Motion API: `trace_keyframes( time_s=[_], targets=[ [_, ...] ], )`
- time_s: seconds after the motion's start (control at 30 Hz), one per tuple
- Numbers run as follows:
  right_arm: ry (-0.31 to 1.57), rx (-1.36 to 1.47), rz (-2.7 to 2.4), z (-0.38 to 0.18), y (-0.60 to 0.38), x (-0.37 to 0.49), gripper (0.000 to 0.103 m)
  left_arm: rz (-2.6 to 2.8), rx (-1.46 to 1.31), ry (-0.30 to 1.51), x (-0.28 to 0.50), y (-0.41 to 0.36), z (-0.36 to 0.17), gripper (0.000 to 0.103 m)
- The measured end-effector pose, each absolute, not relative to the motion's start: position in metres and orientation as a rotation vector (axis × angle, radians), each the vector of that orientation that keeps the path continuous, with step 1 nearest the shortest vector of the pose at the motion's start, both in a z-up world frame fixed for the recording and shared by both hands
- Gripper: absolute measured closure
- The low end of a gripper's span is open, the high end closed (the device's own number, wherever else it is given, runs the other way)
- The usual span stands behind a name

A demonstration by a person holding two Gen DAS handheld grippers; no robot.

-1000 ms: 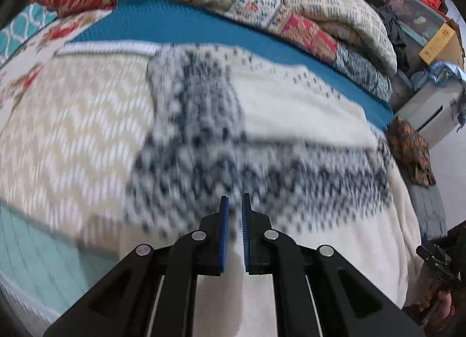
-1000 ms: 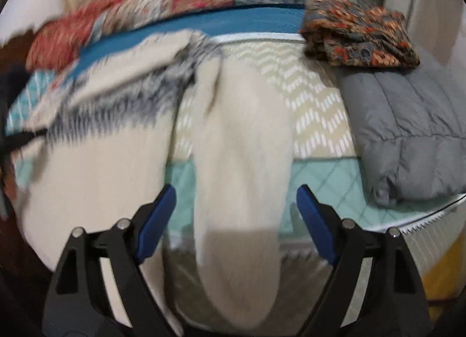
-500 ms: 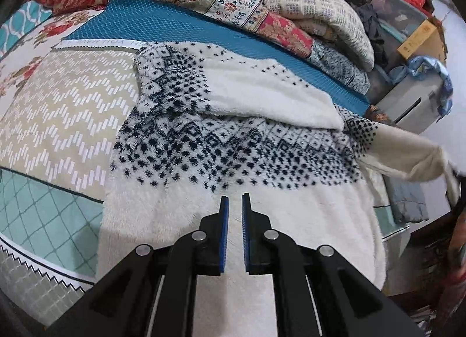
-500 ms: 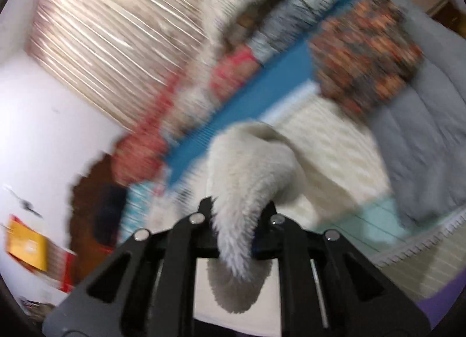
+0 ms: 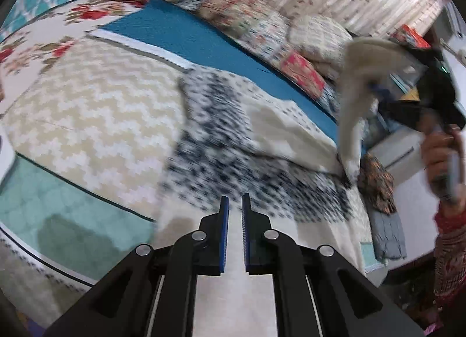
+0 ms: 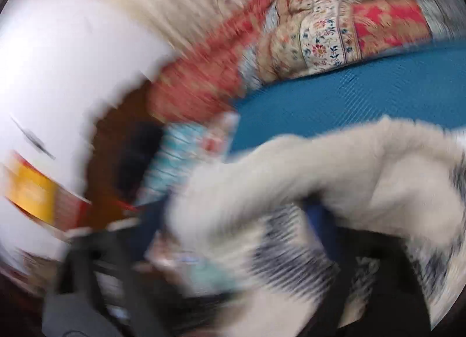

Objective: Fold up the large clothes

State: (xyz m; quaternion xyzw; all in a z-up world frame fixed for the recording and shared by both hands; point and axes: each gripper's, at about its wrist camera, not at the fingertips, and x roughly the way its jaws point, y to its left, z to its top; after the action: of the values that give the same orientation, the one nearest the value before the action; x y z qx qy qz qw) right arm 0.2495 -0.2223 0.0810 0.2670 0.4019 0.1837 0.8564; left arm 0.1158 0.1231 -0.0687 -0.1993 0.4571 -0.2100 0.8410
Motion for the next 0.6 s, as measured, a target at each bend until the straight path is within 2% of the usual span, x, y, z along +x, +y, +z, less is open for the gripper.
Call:
trace_keyframes(
  time_s=[0.07,0.13,0.23,0.3,0.43,0.6],
  targets=[
    [0.933,0.201,0.286,0.036,-0.16,0.282,0.017,-0.414,-0.438,0.966,0.123,0.136,-0.069,0.007],
    [0.962,0.043,0.277,0.0,-0.128,0.282,0.022,-0.391,-0.431,0.962,0.131,0.143,-0.068,0.007],
    [0.981,0.169,0.389,-0.022,-0.139,0.257,0.023,-0.378,-0.41,0.964,0.146,0.146,-0.067,0.007],
    [0.907,0.29,0.399,-0.014,-0.178,0.243,0.023,-0.383,-0.387,0.967,0.164,0.139,-0.064,0.007],
    [0.798,0.372,0.171,-0.01,-0.296,0.215,0.023,-0.442,-0.406,0.97,0.203,0.114,-0.058,0.007],
    [0.835,0.611,0.025,-0.045,-0.409,0.177,0.022,-0.528,-0.475,1.03,0.273,0.06,-0.065,0.007]
  ],
)
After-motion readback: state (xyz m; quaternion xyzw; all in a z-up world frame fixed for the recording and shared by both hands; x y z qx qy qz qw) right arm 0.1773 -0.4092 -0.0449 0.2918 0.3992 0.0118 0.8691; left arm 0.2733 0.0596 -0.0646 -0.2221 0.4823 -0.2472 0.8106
